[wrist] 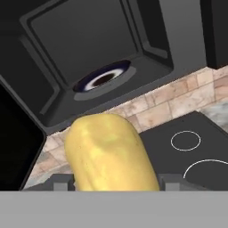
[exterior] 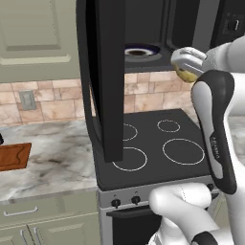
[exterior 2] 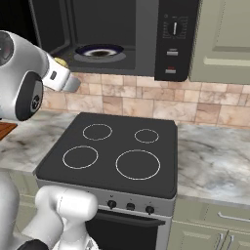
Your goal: Retrieve the reheated potato from the microwave, then place the potato, cheese, and condiment on the cutting board.
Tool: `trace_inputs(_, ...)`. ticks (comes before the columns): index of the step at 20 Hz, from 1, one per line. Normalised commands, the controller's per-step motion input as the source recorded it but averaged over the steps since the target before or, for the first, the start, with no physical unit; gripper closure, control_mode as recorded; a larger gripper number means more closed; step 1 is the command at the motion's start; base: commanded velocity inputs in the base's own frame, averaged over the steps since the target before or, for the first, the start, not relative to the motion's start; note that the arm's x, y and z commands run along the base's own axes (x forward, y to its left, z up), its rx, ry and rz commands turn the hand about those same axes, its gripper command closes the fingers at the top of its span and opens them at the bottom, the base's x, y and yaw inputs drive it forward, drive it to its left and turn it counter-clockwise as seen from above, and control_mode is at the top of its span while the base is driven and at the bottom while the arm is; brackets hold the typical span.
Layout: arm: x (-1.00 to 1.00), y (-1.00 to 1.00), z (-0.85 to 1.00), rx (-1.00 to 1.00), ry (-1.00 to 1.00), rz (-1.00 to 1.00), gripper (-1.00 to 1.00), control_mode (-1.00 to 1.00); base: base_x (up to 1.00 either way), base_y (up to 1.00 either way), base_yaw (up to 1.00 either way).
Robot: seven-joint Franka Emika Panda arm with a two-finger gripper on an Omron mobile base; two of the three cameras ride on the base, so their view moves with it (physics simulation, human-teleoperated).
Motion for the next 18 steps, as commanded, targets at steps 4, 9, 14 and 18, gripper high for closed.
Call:
trace_inputs(4, -0.27, 0.00, -0.52, -0.05, 0.25, 0.00, 1.00, -1.00, 0.00, 0.00, 0.00)
trace_inputs(9, -0.11, 0.00, -0.62, -0.08, 0.28, 0.00, 1.00, -1.00, 0.00, 0.00, 0.00)
trace_inputs(14, 0.04, 0.00, -0.70, -0.04, 0.25, 0.00, 1.00, -1.00, 0.00, 0.00, 0.00)
trace_inputs(18, 0.13, 0.01, -0.72, 0.00, 0.03, 0.06, 1.00, -1.00, 0.00, 0.00, 0.00)
